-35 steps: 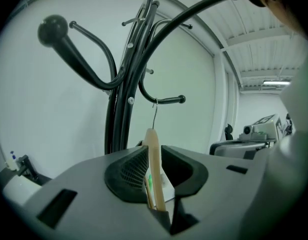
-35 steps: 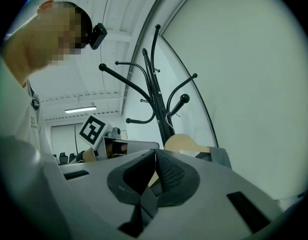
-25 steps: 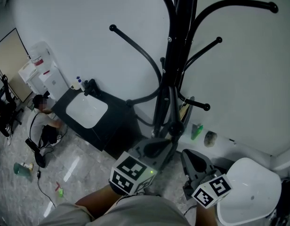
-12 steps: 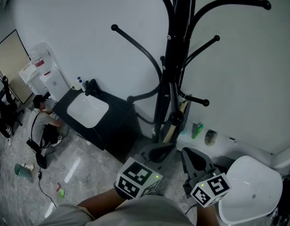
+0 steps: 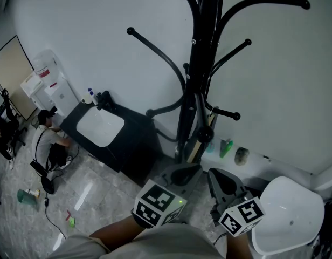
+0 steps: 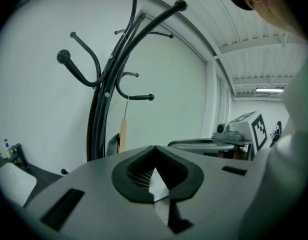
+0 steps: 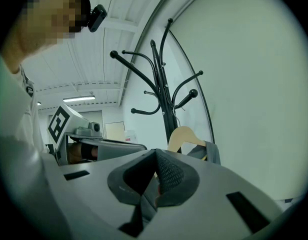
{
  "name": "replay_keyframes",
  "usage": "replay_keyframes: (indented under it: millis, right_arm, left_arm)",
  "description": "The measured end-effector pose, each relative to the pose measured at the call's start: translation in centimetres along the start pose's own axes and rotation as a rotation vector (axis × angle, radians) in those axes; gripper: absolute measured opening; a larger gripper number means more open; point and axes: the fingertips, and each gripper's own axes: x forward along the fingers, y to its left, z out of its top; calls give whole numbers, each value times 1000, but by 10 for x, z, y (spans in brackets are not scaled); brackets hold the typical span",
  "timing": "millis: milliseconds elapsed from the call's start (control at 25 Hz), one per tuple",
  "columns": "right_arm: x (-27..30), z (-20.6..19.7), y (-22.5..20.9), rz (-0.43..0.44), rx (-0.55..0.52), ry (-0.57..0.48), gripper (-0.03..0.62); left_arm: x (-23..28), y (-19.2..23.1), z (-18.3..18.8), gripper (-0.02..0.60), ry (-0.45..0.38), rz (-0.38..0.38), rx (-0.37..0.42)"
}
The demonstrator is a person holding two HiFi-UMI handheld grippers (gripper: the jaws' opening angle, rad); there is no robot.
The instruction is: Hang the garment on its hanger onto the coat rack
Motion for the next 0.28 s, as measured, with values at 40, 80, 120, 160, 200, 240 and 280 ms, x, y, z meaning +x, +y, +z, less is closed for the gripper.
replay_keyframes:
  millis: [40,80,120,160,200,240,280]
  right_arm:
    - [0,0,0,-1,-1,0,15]
    - [0,0,0,-2,-1,1,15]
    - [0,0,0,-4,-2,1,15]
    - [0,0,0,-5,-2,1,15]
    - [-1,0,0,-6,-2,1,15]
    - [-1,0,0,-6,-3,2,14]
    - [-1,0,0,-7,-3,2,15]
  left_arm:
    - [0,0,0,6,0,0,-1]
    - [0,0,0,6,1,-1,-2]
    - [0,0,-1,6,1,-1,-2]
    - [0,0,-1,6,0,-1,-2]
    - [0,0,0,6,0,-2,-2]
    - [0,0,0,6,-1,-2,-1]
    - [0,0,0,6,-1,-2,0]
